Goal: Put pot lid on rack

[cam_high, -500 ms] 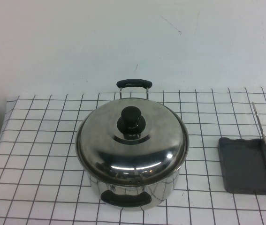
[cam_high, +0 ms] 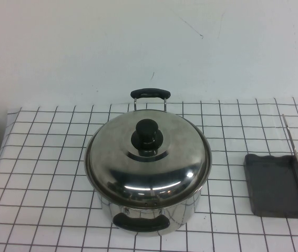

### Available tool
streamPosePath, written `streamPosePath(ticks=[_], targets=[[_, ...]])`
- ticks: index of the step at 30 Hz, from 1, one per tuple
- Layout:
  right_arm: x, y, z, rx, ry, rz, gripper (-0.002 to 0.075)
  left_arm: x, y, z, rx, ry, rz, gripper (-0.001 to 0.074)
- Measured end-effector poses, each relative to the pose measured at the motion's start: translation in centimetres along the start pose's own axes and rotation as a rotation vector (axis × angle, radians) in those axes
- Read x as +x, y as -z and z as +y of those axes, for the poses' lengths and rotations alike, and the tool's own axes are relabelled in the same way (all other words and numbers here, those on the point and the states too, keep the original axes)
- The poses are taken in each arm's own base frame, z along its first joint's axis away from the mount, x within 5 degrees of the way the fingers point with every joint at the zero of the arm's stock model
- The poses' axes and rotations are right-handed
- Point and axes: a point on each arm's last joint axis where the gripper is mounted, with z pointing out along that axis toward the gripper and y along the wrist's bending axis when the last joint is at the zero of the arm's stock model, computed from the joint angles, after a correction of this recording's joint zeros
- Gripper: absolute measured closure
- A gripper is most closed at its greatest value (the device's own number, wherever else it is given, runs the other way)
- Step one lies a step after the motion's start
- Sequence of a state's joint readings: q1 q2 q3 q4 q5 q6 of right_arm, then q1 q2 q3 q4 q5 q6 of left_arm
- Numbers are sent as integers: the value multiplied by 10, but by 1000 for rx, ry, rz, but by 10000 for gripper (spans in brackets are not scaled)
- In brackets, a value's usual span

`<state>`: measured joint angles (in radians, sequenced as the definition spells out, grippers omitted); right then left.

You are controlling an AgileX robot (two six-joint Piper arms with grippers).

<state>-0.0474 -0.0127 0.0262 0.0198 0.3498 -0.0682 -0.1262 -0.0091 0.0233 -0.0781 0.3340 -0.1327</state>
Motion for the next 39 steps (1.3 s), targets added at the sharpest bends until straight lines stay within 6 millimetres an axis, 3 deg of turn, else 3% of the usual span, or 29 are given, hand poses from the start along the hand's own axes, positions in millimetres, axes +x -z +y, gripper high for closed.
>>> streamPosePath(ticks=[4,10,13,21,24,31,39], targets=[[0,0,0,0,0,0,729,-1,0,-2,26,92,-6,738],[0,0,0,0,0,0,729,-12,1,-12,173,649,-94,738],[0,0,0,0,0,0,729,-16,2,-13,207,781,-120,738],[0,0,0,0,0,0,729,-18,2,-11,189,640,-160,738],[0,0,0,0,0,0,729,-23,6,-16,201,459,-135,738],[0,0,0,0,0,0,729,-89,30,-42,294,41,-130,738],[0,0,0,0,0,0,729,-155,6,-64,373,-222,-42,736]])
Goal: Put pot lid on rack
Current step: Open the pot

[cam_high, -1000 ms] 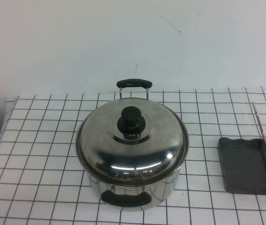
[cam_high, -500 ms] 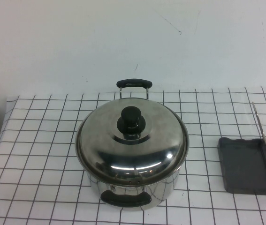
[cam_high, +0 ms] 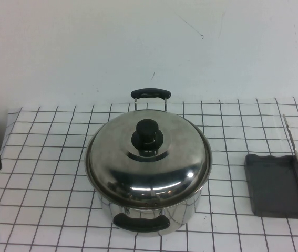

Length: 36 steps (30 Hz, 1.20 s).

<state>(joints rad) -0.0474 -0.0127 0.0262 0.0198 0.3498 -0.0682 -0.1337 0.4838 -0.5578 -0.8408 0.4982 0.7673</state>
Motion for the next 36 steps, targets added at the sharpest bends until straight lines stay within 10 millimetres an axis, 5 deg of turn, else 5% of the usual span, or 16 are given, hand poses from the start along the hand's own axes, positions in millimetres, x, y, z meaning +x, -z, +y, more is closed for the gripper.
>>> streamPosePath(ticks=[5,11,14,24,36], targets=[[0,0,0,0,0,0,729,-19,-23,9,-64,57,82,637],[0,0,0,0,0,0,729,-25,-57,-20,45,-26,13,246],[0,0,0,0,0,0,729,-20,-78,-37,127,-54,23,143],[0,0,0,0,0,0,729,11,-157,-65,306,-51,50,104],[0,0,0,0,0,0,729,49,-218,-58,301,27,-14,104]])
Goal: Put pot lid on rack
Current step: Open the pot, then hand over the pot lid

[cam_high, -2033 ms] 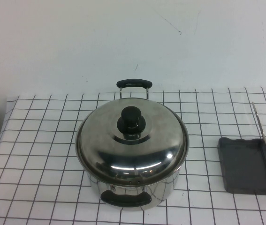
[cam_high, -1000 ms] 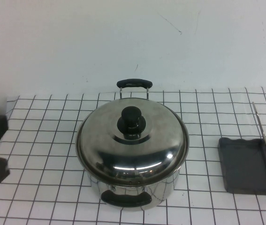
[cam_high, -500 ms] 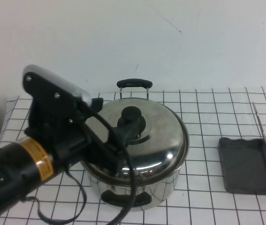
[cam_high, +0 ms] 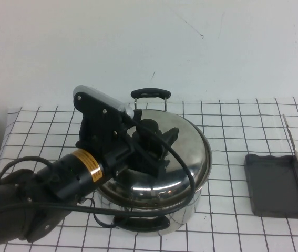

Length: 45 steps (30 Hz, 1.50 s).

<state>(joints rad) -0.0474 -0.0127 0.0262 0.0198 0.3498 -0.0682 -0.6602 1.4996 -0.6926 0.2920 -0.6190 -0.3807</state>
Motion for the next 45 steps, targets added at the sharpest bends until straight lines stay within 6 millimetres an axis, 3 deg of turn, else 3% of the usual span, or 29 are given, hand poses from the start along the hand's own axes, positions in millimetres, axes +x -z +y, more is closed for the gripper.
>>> streamPosePath(ticks=[5,11,14,16,19,23,26,31,36,45], targets=[[0,0,0,0,0,0,729,14,-9,6,-23,21,22,135],[0,0,0,0,0,0,729,17,-12,8,-35,7,17,185],[0,0,0,0,0,0,729,16,-12,8,-35,8,10,274],[0,0,0,0,0,0,729,16,-12,9,-42,15,8,402],[0,0,0,0,0,0,729,13,-11,7,-27,-15,17,405],[0,0,0,0,0,0,729,-12,-6,-1,17,-127,-6,405],[0,0,0,0,0,0,729,-45,4,-9,52,-171,-96,405],[0,0,0,0,0,0,729,-84,22,-24,161,2,-298,405],[0,0,0,0,0,0,729,-90,25,-28,243,159,-360,405],[0,0,0,0,0,0,729,-91,21,-32,344,194,-453,405]])
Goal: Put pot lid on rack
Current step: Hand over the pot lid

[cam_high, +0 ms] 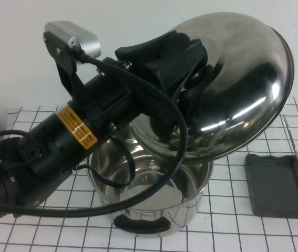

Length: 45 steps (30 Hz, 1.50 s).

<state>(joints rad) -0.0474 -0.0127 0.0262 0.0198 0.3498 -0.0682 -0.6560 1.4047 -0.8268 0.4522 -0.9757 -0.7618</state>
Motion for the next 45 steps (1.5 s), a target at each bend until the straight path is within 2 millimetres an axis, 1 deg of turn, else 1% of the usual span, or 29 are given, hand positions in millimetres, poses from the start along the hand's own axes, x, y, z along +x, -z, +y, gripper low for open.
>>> streamPosePath(ticks=[5,8,9,11,14,15,16,17,19,23,27,29,30,32,34,35,38,40,42,43,45], targets=[[0,0,0,0,0,0,729,10,-3,6,7,26,3,405],[0,0,1,-8,-28,-3,729,19,-5,9,10,87,35,405],[-1,0,2,-24,-81,-9,729,22,-5,10,11,111,47,405],[-3,0,6,-74,-259,-27,729,28,-6,13,11,142,68,405],[-12,2,14,-196,-679,-73,729,35,-7,17,1,167,83,405],[-14,2,16,-231,-788,-82,729,38,-8,18,-3,176,84,405],[-16,3,17,-254,-863,-92,729,40,-8,20,-7,189,84,405],[-18,3,17,-264,-900,-102,729,42,-8,21,-9,201,85,405],[-21,4,16,-270,-915,-133,729,47,-9,24,-6,238,83,405],[-22,4,15,-266,-861,-163,729,57,-11,28,10,297,83,405],[-20,4,20,-306,-837,-115,729,70,-11,35,-5,323,114,405],[-20,6,25,-348,-791,-98,729,71,-11,35,-6,331,119,405],[-24,8,27,-379,-758,-109,728,72,-11,36,-8,334,120,405],[-37,16,30,-443,-685,-178,713,72,-11,35,-5,337,120,405],[-58,24,32,-502,-652,-258,659,72,-11,35,-3,335,123,405],[-66,26,33,-528,-664,-284,615,72,-11,35,-3,335,123,405],[-89,24,35,-558,-609,-295,442,72,-11,35,-3,342,123,405],[-103,16,37,-575,-599,-248,316,72,-11,35,-4,359,123,405],[-115,5,40,-601,-591,-183,236,72,-11,35,-5,376,123,405],[-121,0,42,-620,-587,-152,211,72,-11,35,-6,380,123,405],[-133,-11,45,-657,-579,-102,183,72,-11,35,-6,387,123,405]])
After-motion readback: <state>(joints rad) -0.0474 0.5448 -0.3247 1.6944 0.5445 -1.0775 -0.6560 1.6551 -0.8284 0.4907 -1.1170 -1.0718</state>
